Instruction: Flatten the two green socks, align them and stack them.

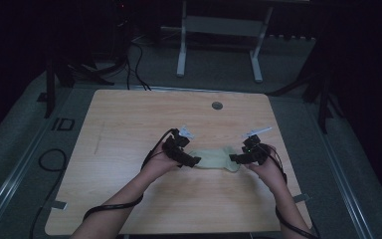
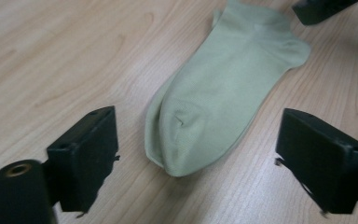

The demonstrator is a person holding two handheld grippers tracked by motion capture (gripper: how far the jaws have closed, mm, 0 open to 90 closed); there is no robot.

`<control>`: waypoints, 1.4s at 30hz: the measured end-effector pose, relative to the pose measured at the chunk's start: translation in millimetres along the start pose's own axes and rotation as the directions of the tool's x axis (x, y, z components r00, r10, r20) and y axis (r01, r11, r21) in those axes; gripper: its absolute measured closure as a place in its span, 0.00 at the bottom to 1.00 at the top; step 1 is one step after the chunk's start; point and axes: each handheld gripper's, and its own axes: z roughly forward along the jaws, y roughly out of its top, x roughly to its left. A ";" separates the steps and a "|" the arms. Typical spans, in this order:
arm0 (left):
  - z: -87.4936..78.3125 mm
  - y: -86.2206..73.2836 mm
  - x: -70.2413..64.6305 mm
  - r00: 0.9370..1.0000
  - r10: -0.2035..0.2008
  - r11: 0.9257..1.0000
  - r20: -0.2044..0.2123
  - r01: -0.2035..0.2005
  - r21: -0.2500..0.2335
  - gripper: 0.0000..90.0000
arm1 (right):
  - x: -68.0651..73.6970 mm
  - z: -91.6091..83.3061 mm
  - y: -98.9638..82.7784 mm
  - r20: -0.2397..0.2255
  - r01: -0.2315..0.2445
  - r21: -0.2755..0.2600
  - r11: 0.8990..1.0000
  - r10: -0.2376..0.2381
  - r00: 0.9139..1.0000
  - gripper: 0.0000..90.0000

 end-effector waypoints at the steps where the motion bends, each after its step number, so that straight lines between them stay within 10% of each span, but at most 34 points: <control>1: -1.2 -2.2 -0.4 1.000 0.004 1.000 0.009 -0.004 -0.011 0.08 | 0.2 -1.0 -1.3 -0.020 -0.002 0.014 1.000 0.002 1.000 0.27; 4: -2.7 -10.3 1.6 0.999 -0.009 1.000 0.047 0.010 -0.022 0.08 | 0.8 -2.6 -5.8 -0.039 0.007 0.004 1.000 -0.007 0.999 0.23; 25: -28.9 -65.2 5.5 0.996 -0.088 0.994 -0.032 0.086 -0.061 0.02 | -0.8 -14.5 -36.2 0.062 0.086 -0.089 0.992 -0.081 0.995 0.16; 42: -53.2 -104.6 0.2 0.995 -0.092 0.995 -0.045 0.090 -0.045 0.02 | -12.0 -19.9 -79.5 0.095 0.027 -0.134 0.991 -0.015 0.995 0.16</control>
